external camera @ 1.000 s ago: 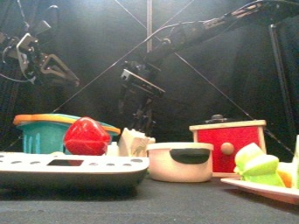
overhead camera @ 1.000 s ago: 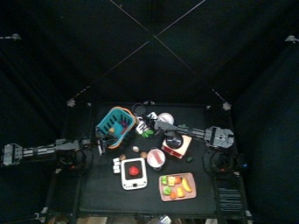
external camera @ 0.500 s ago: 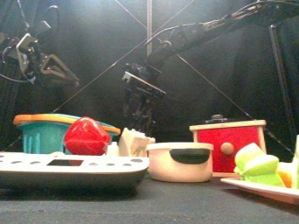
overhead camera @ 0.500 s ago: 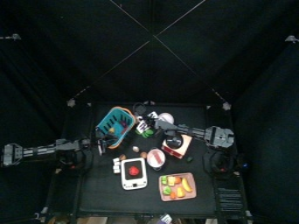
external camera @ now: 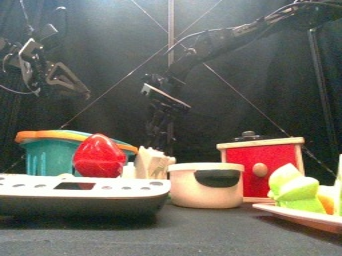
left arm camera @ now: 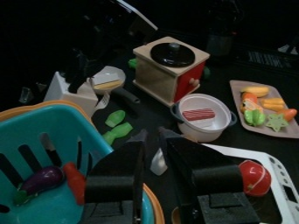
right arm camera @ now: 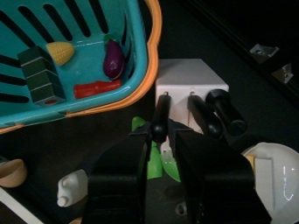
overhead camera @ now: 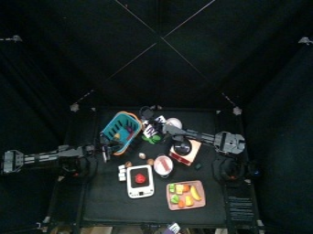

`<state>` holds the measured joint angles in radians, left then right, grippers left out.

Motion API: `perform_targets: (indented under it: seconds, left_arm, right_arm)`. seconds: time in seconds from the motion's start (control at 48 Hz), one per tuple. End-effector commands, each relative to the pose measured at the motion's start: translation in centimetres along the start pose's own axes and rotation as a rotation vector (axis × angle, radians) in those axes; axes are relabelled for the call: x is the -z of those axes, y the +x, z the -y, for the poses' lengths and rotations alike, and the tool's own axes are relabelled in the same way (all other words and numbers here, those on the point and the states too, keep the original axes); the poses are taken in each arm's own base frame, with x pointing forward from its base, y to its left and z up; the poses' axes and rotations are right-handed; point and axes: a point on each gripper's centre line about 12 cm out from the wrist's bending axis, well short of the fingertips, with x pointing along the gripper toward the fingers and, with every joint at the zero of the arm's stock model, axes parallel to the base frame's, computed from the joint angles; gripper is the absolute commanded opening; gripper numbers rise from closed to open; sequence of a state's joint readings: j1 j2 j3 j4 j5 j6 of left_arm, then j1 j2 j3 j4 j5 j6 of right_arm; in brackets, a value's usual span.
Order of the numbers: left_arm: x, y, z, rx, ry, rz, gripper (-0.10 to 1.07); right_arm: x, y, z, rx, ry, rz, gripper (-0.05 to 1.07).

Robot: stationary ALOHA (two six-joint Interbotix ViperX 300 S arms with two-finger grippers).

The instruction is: Grab cleaver

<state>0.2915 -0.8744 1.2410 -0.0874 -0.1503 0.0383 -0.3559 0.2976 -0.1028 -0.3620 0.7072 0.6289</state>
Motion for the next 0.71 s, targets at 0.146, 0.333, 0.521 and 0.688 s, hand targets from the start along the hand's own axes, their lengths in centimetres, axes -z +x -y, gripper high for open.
perform_targets:
  seconds: [0.146, 0.333, 0.521, 0.688]
  left_arm:
    - [-0.71, 0.06, -0.03, -0.002, 0.001, 0.022, 0.62]
    - [-0.73, 0.06, -0.03, -0.002, -0.001, 0.023, 0.62]
    - [-0.73, 0.06, -0.03, -0.002, 0.001, 0.023, 0.62]
    - [-0.72, 0.09, -0.03, -0.002, 0.001, 0.023, 0.62]
  right_arm:
    - [-1.17, -1.32, 0.33, 0.000, 0.012, 0.030, 0.59]
    - [-1.00, -1.23, 0.37, 0.002, 0.011, 0.024, 0.59]
    - [-1.06, -1.39, 0.23, 0.000, 0.010, 0.026, 0.58]
    - [-1.00, -1.72, 0.20, 0.003, 0.009, 0.021, 0.58]
